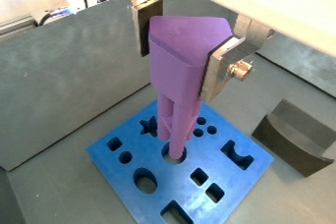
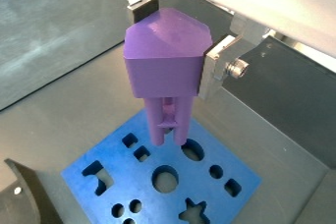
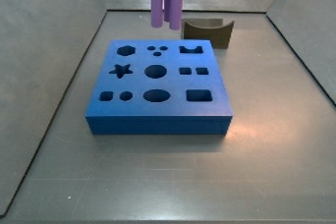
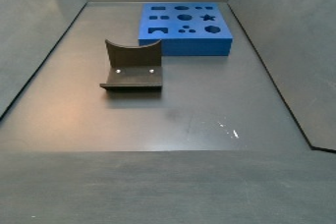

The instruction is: Insert the 3 prong object.

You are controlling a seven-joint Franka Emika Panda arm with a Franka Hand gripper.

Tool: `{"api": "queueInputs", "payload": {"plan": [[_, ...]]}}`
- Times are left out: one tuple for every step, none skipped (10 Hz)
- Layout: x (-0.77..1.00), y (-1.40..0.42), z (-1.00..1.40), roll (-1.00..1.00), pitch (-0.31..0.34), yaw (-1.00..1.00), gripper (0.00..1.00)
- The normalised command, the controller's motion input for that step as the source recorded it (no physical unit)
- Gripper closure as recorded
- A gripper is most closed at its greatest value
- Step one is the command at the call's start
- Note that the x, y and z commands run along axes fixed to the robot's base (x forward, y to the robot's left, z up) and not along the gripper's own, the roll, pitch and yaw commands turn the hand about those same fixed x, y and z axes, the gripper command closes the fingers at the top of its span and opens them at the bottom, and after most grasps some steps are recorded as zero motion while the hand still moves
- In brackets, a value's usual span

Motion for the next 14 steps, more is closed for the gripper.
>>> {"api": "queueInputs", "payload": {"plan": [[-0.25, 0.03, -0.19, 0.00, -0.031, -0.95, 1.00], [-0.33, 0.22, -0.18, 0.00, -0.039, -0.74, 1.00], [-0.46, 0.53, -0.17, 0.00, -0.050, -0.39, 1.00], [-0.39, 0.62, -0.21, 0.00, -0.081, -0.29, 1.00], [-0.37, 0.71, -0.15, -0.12, -0.164, -0.09, 1.00], [-0.40, 0.77, -0.21, -0.18, -0.243, 0.00, 1.00], [-0.43, 0.79, -0.23, -0.20, -0.266, 0.00, 1.00], [-0.35, 0.80, -0.27, -0.22, -0.287, 0.00, 1.00], [-0.33, 0.81, -0.31, -0.20, -0.277, 0.00, 1.00], [-0.01, 0.66, -0.61, 0.00, -0.139, -0.34, 1.00], [0.13, 0.14, -0.55, 0.01, -0.040, -0.82, 1.00], [0.15, 0.00, -0.58, 0.05, 0.000, -0.99, 1.00], [0.03, 0.00, -0.59, 0.05, -0.003, -1.00, 1.00], [0.03, 0.00, -0.44, 0.04, -0.011, -1.00, 1.00]]}}
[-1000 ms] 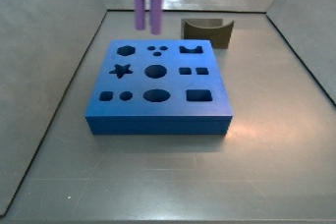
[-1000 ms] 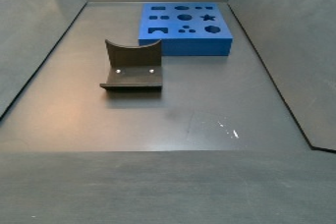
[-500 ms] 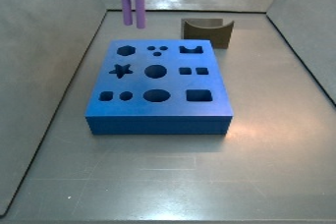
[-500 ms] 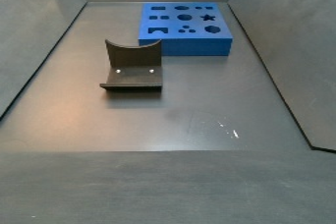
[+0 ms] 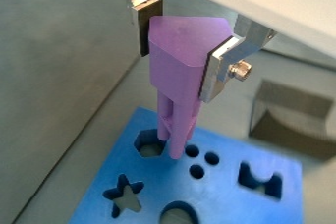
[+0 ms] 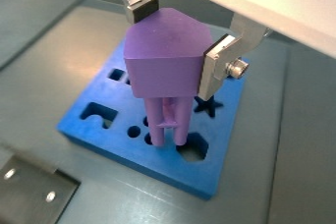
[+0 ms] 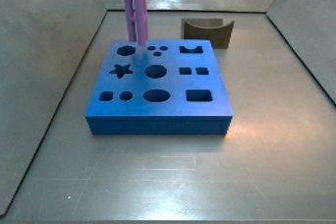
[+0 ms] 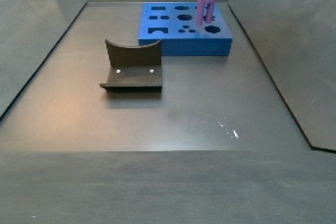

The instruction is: Insert the 3 prong object.

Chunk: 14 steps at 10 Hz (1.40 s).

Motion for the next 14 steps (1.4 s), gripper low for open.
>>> {"api": "queueInputs", "payload": {"plan": [[0.08, 0.00, -0.28, 0.02, 0.000, -0.97, 1.00], [0.26, 0.00, -0.13, 0.00, 0.000, -0.84, 1.00], [0.56, 0.00, -0.05, 0.00, -0.001, -0.43, 1.00], [0.52, 0.00, -0.12, 0.00, -0.023, -0.14, 1.00], [0.31, 0.00, -0.12, 0.01, 0.000, -0.02, 1.00], [0.10, 0.00, -0.14, 0.05, 0.036, 0.00, 1.00], [0.45, 0.00, -0.32, 0.02, 0.069, -0.29, 1.00], [0.45, 0.02, -0.29, 0.00, 0.100, -0.45, 1.00], [0.32, 0.11, -0.27, 0.00, 0.096, -0.49, 1.00], [0.19, 0.11, -0.29, 0.00, 0.053, -0.53, 1.00], [0.00, 0.09, -0.29, 0.00, 0.001, -0.47, 1.00], [-0.08, 0.04, -0.29, 0.00, 0.000, -0.29, 1.00], [-0.17, 0.00, -0.35, 0.00, -0.069, -0.20, 1.00], [-0.05, 0.00, -0.41, 0.00, -0.119, -0.17, 1.00]]}}
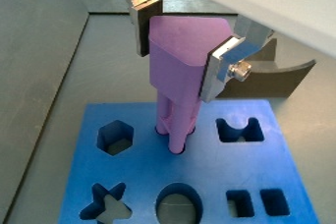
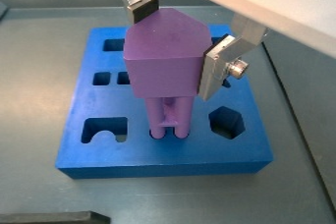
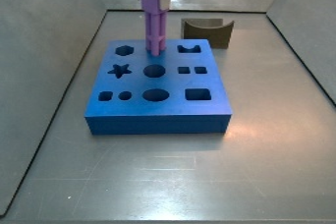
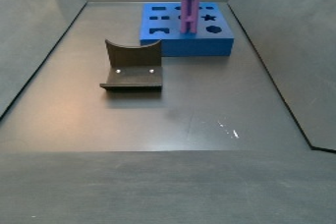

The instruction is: Insert the 3 prong object.

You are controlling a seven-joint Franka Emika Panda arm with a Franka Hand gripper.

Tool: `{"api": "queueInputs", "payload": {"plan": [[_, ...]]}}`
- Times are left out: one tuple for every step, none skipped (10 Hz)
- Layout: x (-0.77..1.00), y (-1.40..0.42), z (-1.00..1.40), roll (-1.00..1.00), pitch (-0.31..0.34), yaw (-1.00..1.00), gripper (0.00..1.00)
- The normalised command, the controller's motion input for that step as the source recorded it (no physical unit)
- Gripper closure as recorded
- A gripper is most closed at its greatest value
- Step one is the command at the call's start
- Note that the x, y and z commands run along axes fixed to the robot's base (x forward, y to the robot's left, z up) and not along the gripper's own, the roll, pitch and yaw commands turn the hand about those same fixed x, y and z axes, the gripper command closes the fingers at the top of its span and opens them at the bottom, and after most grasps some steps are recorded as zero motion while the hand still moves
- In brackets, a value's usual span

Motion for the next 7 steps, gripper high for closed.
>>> {"api": "queueInputs", "payload": {"plan": [[0.00, 0.00, -0.45, 0.00, -0.123, -0.17, 1.00], [0.20, -0.03, -0.52, 0.00, -0.164, -0.17, 1.00], [0.27, -0.15, -0.49, 0.05, -0.131, -0.27, 1.00], [0.17, -0.16, -0.49, 0.08, -0.170, -0.24, 1.00], [0.07, -0.09, -0.37, 0.06, -0.201, -0.02, 1.00], [0.00, 0.00, -0.03, 0.00, -0.041, 0.00, 1.00], [0.00, 0.00, 0.00, 0.00, 0.000, 0.00, 1.00]]}}
